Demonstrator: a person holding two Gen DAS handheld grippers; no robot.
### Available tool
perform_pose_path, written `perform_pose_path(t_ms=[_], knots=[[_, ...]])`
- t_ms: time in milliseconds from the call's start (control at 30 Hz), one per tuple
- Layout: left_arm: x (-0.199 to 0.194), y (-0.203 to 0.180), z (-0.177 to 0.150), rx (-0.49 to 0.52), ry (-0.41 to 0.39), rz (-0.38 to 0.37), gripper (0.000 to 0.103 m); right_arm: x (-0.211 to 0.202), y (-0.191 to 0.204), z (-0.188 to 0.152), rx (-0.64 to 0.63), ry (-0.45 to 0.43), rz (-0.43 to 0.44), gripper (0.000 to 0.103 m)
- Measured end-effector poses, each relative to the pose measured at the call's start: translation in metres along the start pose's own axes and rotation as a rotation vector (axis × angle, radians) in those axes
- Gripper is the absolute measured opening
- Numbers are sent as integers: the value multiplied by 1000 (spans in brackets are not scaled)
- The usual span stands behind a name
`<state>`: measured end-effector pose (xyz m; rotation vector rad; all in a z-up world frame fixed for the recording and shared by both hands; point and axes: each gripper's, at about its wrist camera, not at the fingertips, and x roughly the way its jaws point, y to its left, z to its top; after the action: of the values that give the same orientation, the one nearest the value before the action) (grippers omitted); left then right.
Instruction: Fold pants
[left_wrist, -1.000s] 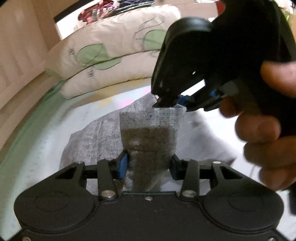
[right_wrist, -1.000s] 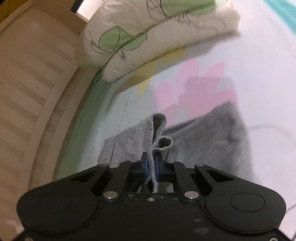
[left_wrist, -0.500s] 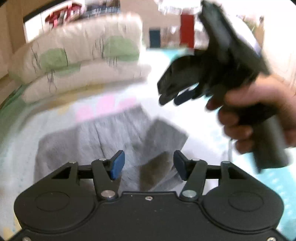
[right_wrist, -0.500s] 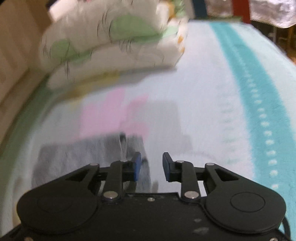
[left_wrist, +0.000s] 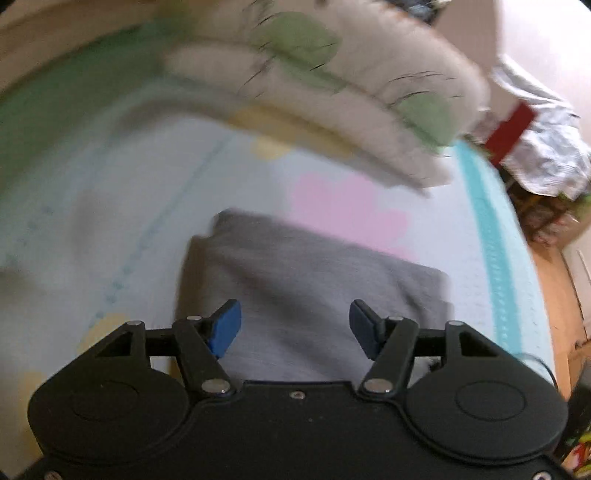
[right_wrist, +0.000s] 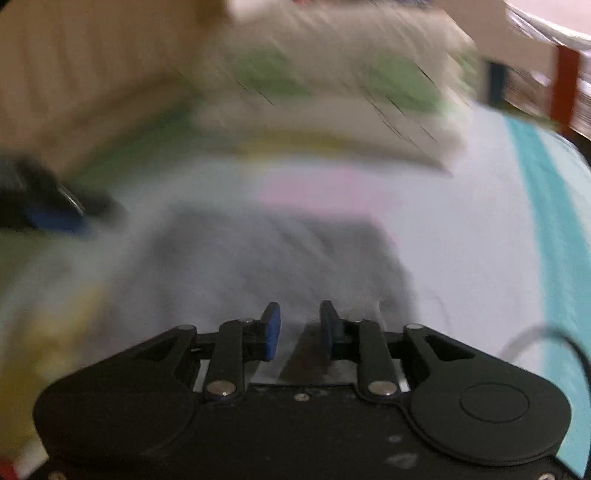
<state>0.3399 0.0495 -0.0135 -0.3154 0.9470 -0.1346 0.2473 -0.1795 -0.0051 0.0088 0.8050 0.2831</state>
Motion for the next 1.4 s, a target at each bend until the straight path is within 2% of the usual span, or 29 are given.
perform_pose_path(t_ms=[33,133,200,233,300,367,400,467,500,533,633,733,767,833,933,1000,1067,1167,1233,1300,1400], knots=[[3,5,2,5,10,14,66,1,-8,-2,44,6,9,35],[6,5,7,55,16,67,66,-22,-8,12,114,-78,40,35],[14,-2,13,87,12,52,66,-36,4,30,99,-173,61,36],[20,-5,17,103,15,37,66,-33,10,39,95,-190,78,36],[41,-11,23,137,38,17,66,-16,22,60,82,-176,113,36],[65,-13,27,168,72,12,66,9,28,71,88,-146,99,36],[78,-11,29,174,89,38,65,23,27,74,96,-115,80,35],[105,-6,24,208,123,146,60,58,20,70,138,-14,-12,34],[117,-3,19,242,128,197,62,74,14,67,134,18,-64,29],[122,1,15,263,123,193,63,79,13,66,111,-11,-78,29],[108,8,17,229,117,170,60,71,19,72,109,-24,-75,34],[79,6,17,179,103,204,57,37,26,72,140,-92,-35,35],[66,3,13,172,91,220,58,25,33,69,131,-119,-18,35],[39,-3,-2,169,44,197,64,-2,47,58,104,-170,26,35],[31,-14,-25,149,39,203,64,-15,68,36,47,-179,63,35],[46,-23,-46,196,81,213,64,-6,78,16,-15,-124,26,35],[74,-29,-63,279,150,299,64,15,76,1,-20,-52,-25,28],[71,-27,-69,232,111,294,61,17,75,4,28,-43,-39,20],[57,-27,-64,205,101,262,57,4,74,14,92,-50,-28,23],[35,-25,-63,173,70,245,57,-16,72,17,145,-76,-34,28],[2,-26,-70,147,6,231,57,-47,75,14,161,-106,-102,31]])
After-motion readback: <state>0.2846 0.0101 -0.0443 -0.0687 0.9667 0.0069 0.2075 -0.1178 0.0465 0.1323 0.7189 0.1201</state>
